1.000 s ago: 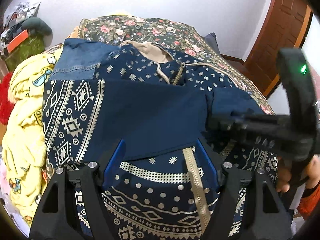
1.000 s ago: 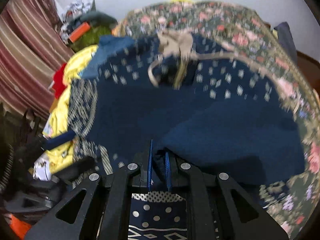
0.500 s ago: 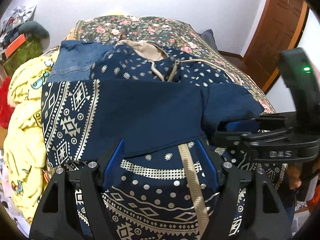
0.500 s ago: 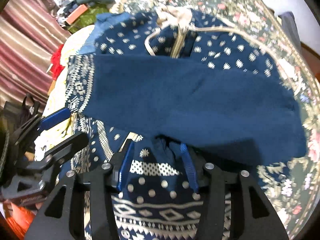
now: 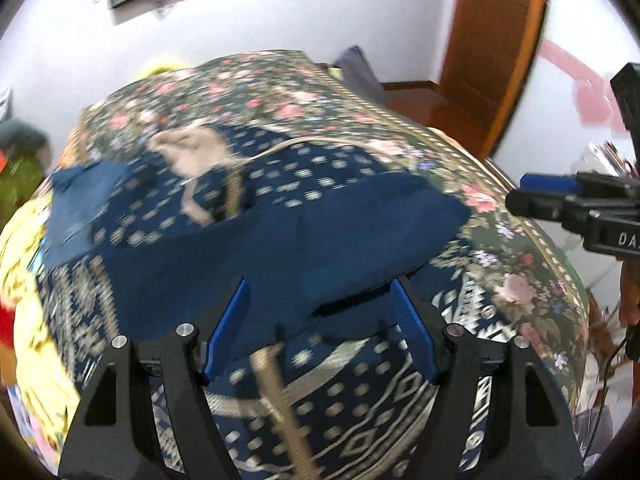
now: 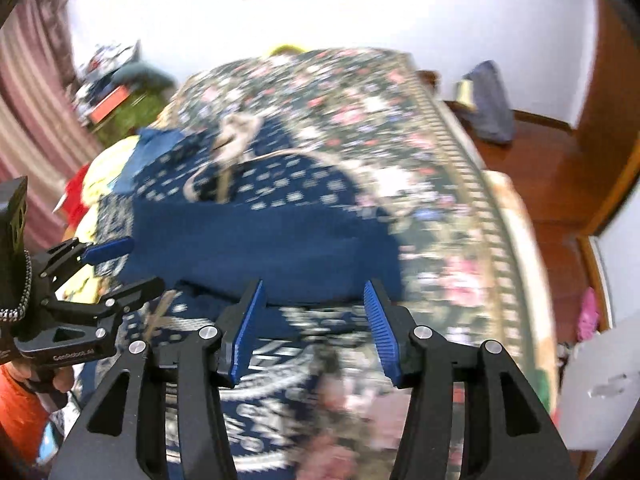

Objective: Fold large clothes

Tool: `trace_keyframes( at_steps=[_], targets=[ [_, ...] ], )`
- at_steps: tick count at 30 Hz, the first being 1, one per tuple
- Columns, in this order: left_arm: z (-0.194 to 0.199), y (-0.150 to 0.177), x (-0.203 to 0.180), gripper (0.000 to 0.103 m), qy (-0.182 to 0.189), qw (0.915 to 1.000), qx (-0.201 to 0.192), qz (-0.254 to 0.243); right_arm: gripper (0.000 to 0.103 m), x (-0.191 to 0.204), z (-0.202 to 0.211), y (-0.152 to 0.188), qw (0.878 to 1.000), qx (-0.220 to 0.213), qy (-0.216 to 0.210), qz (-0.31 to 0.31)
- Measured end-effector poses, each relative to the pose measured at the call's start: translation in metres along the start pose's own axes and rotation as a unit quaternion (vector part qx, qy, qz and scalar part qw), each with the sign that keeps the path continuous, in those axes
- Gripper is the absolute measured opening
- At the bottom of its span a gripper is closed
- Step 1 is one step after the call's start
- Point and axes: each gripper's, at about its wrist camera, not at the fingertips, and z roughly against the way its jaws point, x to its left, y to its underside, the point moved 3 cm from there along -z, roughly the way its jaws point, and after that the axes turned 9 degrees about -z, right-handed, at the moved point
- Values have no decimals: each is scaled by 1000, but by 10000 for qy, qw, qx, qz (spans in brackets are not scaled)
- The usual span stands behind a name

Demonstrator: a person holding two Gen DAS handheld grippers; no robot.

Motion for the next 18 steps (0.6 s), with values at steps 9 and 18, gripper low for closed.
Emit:
trace_keyframes(
  at_steps=[9, 18],
  targets=[
    [-75, -30, -62, 72, 251, 9930, 637, -958, 53, -49, -2, 14, 9985, 67, 248, -480],
    [-117, -41, -69, 68, 499, 9914, 898, -809, 53, -62, -16, 29, 9979, 283, 272, -511]
  ],
)
